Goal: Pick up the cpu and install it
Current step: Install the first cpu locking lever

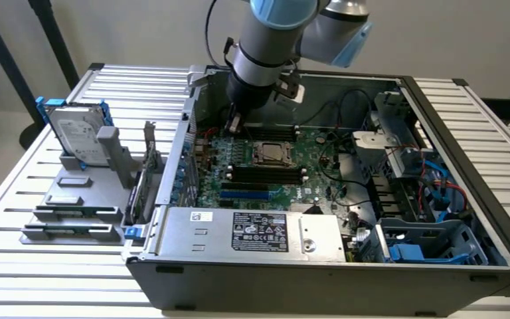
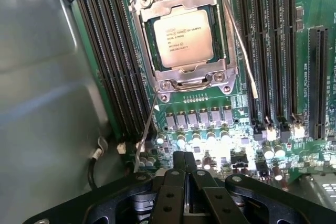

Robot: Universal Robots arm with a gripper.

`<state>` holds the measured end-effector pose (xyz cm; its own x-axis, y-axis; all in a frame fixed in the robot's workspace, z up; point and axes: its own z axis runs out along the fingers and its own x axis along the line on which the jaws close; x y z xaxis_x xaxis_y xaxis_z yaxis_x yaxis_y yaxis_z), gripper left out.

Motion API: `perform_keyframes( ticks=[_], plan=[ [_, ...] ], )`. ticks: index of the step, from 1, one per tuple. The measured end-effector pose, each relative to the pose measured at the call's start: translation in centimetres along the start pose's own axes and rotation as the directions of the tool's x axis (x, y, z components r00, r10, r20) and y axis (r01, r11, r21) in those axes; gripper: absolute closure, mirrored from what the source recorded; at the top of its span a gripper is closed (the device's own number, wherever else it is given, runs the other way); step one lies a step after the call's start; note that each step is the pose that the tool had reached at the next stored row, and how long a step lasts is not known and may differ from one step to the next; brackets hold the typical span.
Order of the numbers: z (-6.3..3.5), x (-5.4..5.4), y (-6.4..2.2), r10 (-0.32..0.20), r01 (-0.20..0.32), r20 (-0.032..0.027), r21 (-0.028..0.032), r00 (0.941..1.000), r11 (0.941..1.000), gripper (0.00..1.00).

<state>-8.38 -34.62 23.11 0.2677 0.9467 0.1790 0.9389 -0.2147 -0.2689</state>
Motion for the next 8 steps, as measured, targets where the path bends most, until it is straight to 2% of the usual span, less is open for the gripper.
perform_keyframes(
  ticks=[5, 8],
  plan=[
    [-0.66, 0.1, -0.19, 0.048, -0.048, -0.0275, -0.0051, 0.9985, 0.9988, 0.89],
    [-1.21, 0.1, -0.33, 0.065, -0.065, -0.0406, -0.0053, 0.9971, 0.9979, 0.89]
  ],
)
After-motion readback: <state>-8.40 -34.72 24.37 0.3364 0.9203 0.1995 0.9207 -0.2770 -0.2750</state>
